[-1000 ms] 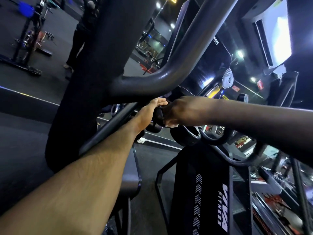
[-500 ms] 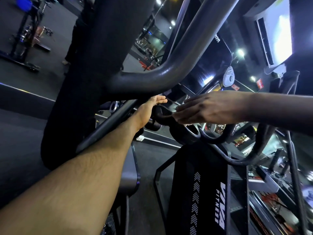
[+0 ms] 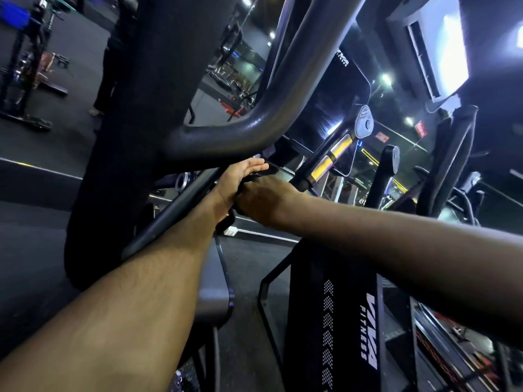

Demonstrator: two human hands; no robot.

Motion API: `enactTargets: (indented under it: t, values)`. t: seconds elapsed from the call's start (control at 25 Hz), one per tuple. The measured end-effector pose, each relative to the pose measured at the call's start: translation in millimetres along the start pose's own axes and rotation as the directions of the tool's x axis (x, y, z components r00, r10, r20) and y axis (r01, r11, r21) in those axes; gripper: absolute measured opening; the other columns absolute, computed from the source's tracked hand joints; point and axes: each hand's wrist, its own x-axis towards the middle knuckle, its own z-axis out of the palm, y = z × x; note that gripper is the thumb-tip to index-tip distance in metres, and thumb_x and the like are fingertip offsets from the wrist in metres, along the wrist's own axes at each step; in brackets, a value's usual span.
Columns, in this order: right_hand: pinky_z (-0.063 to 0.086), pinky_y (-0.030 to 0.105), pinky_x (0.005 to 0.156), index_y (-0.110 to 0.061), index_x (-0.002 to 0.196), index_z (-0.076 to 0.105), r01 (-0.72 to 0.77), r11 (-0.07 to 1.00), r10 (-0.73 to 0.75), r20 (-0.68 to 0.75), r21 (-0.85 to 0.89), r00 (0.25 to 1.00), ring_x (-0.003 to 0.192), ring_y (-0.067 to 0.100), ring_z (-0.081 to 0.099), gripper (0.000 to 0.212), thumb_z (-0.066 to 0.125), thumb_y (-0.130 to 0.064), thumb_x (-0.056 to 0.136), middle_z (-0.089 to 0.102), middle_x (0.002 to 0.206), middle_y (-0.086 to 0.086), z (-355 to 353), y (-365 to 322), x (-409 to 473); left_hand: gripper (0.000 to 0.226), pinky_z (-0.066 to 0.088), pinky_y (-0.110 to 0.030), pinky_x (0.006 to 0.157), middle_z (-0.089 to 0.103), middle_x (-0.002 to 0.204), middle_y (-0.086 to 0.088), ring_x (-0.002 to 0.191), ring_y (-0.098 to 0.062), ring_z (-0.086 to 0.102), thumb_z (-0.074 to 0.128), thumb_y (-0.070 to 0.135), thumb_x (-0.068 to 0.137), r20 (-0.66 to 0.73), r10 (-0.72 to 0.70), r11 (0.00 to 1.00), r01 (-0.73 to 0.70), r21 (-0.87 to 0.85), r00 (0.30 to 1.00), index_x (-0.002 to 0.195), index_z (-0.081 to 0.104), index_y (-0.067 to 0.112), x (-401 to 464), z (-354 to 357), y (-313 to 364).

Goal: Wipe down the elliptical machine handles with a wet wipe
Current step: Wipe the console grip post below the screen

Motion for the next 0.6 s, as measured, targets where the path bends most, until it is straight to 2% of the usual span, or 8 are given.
enactTargets:
  t: [0.12,0.16,0.24,0.32,0.36,0.4,0.52,0.6]
  values:
    - [0.049,0.035,0.077,-0.01,0.118,0.066,-0.014,0.998,0.019,-0.083,0.061,0.996,0.104,0.03,0.068,0.03,0.04,-0.013,0.106,0.069,0.117,0.012,12,-3,-5,0.083,0.033,-0.031,0.117,0.059,0.148,-0.012,0.137,-0.014,0.051,0.038,0.057,0.087,0.017,0.006,1.0,-0.006,-0.001,1.0,0.146,0.053,0.002,-5,0,3]
    - [0.053,0.035,0.073,-0.008,0.107,0.069,0.062,0.996,-0.049,-0.19,0.064,0.981,0.092,0.031,0.07,0.027,0.043,-0.011,0.103,0.071,0.105,0.012,19,4,-14,0.087,0.031,-0.032,0.12,0.061,0.146,-0.009,0.137,-0.011,0.051,0.039,0.061,0.082,0.015,0.02,1.0,-0.02,0.004,1.0,0.145,0.055,0.005,-4,-2,2]
    - [0.057,0.035,0.058,-0.003,0.082,0.07,0.198,0.98,-0.182,-0.441,-0.01,0.879,0.066,0.032,0.067,0.02,0.052,-0.006,0.09,0.068,0.077,0.013,28,24,-36,0.089,0.026,-0.038,0.125,0.067,0.141,-0.004,0.14,-0.01,0.05,0.044,0.072,0.075,0.009,0.042,0.999,-0.042,0.0,0.999,0.138,0.062,0.013,0,-6,-3]
    - [0.05,0.031,0.045,-0.003,0.071,0.067,0.203,0.977,-0.206,-0.498,-0.062,0.842,0.051,0.029,0.062,0.021,0.05,-0.006,0.083,0.063,0.065,0.011,19,38,-53,0.085,0.027,-0.042,0.125,0.071,0.135,0.0,0.14,-0.012,0.052,0.045,0.077,0.071,0.015,0.037,0.999,-0.036,-0.036,0.999,0.13,0.067,0.019,3,-9,-9]
    - [0.048,0.03,0.044,-0.004,0.071,0.067,0.174,0.984,-0.173,-0.474,-0.044,0.863,0.051,0.028,0.062,0.027,0.044,-0.007,0.084,0.063,0.065,0.01,12,40,-54,0.082,0.03,-0.042,0.124,0.071,0.135,0.0,0.138,-0.013,0.054,0.044,0.076,0.074,0.01,0.037,0.998,-0.037,-0.046,0.999,0.129,0.067,0.019,6,-10,-10]
    - [0.049,0.031,0.049,-0.005,0.076,0.07,0.148,0.988,-0.149,-0.485,-0.04,0.862,0.058,0.027,0.065,0.032,0.04,-0.008,0.087,0.066,0.072,0.01,4,37,-50,0.078,0.034,-0.041,0.123,0.07,0.135,-0.003,0.137,-0.015,0.056,0.044,0.072,0.078,-0.002,0.032,0.997,-0.032,-0.066,0.999,0.128,0.067,0.018,6,-9,-11]
    - [0.052,0.036,0.088,-0.003,0.121,0.064,-0.003,1.0,0.0,-0.195,-0.015,0.981,0.11,0.032,0.066,0.032,0.038,-0.009,0.103,0.066,0.122,0.015,2,12,-15,0.072,0.044,-0.036,0.114,0.065,0.141,-0.013,0.134,-0.022,0.06,0.034,0.061,0.097,-0.013,-0.005,0.993,0.004,-0.114,1.0,0.135,0.061,0.006,3,-7,-5]
    - [0.05,0.042,0.096,-0.004,0.129,0.059,-0.114,0.993,0.115,-0.054,0.023,0.992,0.121,0.036,0.06,0.032,0.04,-0.01,0.104,0.06,0.134,0.02,9,0,6,0.073,0.041,-0.039,0.118,0.061,0.144,-0.018,0.138,-0.028,0.056,0.018,0.052,0.109,-0.015,-0.03,0.987,0.028,-0.159,0.999,0.144,0.053,-0.002,1,-8,-2]
